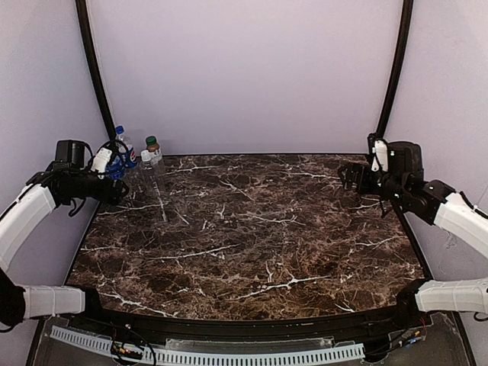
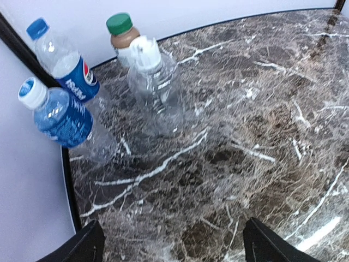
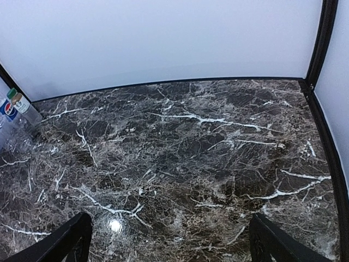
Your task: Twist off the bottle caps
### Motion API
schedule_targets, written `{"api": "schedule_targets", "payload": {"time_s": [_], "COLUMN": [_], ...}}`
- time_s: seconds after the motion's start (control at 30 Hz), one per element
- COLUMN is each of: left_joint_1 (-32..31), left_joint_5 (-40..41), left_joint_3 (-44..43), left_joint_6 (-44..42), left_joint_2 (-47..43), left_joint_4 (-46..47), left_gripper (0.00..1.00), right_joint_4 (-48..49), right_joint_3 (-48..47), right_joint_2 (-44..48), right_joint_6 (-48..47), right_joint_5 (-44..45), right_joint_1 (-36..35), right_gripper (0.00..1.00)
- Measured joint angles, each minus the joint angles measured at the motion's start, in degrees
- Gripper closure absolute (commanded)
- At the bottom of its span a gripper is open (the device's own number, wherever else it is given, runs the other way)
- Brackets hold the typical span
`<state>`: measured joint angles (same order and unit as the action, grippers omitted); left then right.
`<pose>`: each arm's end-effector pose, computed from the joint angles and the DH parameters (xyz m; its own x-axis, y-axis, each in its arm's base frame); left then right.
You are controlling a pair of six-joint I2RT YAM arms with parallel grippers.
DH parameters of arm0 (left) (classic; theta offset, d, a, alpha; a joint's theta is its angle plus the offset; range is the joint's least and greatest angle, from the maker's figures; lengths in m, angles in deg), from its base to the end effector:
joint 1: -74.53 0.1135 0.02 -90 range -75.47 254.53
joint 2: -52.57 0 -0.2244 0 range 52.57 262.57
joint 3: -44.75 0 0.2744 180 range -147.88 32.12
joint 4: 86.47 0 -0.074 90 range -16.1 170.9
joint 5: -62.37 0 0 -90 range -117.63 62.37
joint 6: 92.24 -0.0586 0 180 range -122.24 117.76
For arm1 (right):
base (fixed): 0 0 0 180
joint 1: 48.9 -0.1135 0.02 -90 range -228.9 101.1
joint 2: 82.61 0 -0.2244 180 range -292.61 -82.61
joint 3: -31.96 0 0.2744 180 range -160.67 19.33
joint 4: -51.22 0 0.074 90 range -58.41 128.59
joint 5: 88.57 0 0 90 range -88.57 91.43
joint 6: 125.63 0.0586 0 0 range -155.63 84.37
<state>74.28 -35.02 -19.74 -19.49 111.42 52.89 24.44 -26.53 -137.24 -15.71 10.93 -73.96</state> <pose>0.2852 -0.0088 0.2567 -0.5152 0.2963 -0.8042 0.2748 0.9459 0.1725 0.2625 0.1121 0.2636 -0.4271 0.1713 -0.8878 -0.1431 0.9567 0.2534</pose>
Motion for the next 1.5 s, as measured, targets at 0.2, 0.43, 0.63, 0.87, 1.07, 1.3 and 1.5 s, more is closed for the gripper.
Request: {"api": "schedule_targets", "payload": {"time_s": [0.2, 0.43, 0.63, 0.87, 1.07, 1.3, 1.5], "left_joint_1": [-1.1, -7.0, -7.6, -6.2, -5.2, -5.0, -5.0], "left_joint_5": [-4.4, 1.3, 7.0, 7.4, 5.9, 3.9, 0.8], "left_joint_3": [-12.4, -25.8, -32.4, -32.8, -32.8, -32.8, -33.6], "left_joint_6": [1.6, 0.6, 2.7, 6.2, 7.8, 7.8, 8.0], "left_joint_2": [11.7, 28.1, 38.8, 41.8, 42.8, 43.0, 42.9], "left_joint_4": [3.4, 9.1, 11.7, 12.0, 11.9, 11.3, 13.2], "left_gripper": [0.11, 0.23, 0.18, 0.25, 0.47, 0.77, 0.99], "right_joint_4": [-0.1, 0.8, 1.8, 2.1, 2.6, 2.8, 2.8], "right_joint_3": [-2.0, -2.6, -3.8, -3.8, -3.8, -3.8, -3.8], "right_joint_2": [-7.5, -8.5, -9.2, -10.3, -11.5, -11.8, -10.8], "right_joint_6": [-0.9, -1.2, -1.3, -1.6, -1.7, -1.7, -1.7], "right_joint_5": [-2.8, -3.8, -4.5, -5.1, -6.0, -6.8, -6.8], "right_joint_1": [0.3, 0.3, 0.3, 0.3, 0.3, 0.3, 0.3], "right_gripper": [0.01, 0.01, 0.01, 0.01, 0.01, 0.02, 0.01]}}
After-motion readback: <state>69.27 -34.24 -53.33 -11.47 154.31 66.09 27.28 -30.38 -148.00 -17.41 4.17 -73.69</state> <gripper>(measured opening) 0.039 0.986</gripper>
